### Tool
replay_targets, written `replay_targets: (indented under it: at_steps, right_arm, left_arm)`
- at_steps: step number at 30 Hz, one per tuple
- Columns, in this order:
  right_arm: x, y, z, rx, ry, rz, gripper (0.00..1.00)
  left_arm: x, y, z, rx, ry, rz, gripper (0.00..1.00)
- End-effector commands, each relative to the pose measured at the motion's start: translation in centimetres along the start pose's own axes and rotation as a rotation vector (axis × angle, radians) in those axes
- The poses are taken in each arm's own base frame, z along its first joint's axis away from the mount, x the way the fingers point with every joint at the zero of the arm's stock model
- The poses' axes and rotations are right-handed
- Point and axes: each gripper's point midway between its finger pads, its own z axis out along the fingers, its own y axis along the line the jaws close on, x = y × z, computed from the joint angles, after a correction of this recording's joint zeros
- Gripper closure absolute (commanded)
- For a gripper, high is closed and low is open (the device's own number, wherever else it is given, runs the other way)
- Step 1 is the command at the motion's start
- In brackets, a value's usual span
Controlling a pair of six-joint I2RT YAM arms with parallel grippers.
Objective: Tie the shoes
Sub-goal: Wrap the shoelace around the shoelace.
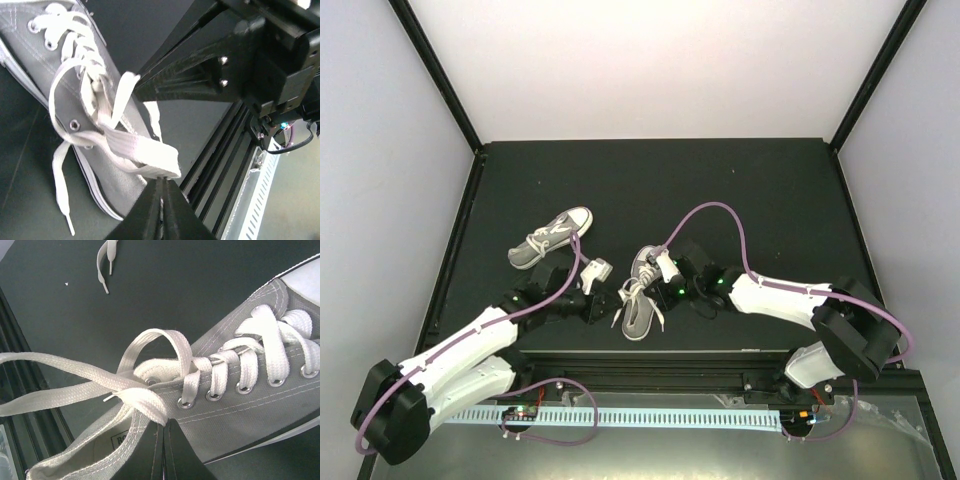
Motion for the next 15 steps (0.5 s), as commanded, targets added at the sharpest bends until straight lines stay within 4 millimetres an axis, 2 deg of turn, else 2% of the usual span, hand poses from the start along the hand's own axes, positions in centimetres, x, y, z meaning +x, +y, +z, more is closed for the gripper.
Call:
replay_targets:
  at_steps: [1,4,8,13,15]
  right_arm:
    - [-1.7,0.5,-0.8,0.000,-0.061,-0.012,0.98]
    - [-1.8,0.5,-0.9,0.002,-0.067,-0.009,0.98]
    - [-2.0,0.5,-0.9,0.004,-0.073,-0.011,0.99]
    - [-2.1,0.5,-0.9,0.001,-0.075,-0.013,0.98]
    - [-2.0,0.5,-0.9,0.001,-0.075,-0.013,0.98]
  left_arm:
    - [1.7,0.7,0.0,-0.030,0.074,-0.127,0.92]
    - [2.9,1.0,0.0,-0.047,0.110,-0.191,0.85]
    - [4.1,0.5,-0.5,-0.035,0.157,-0.228,0.67]
    - [5.1,-1.8,-1.2,0.035,0.189,-0.237,0.46]
    - [4.5,-2.6,-2.1,0.032,0.177,-0.224,0.40]
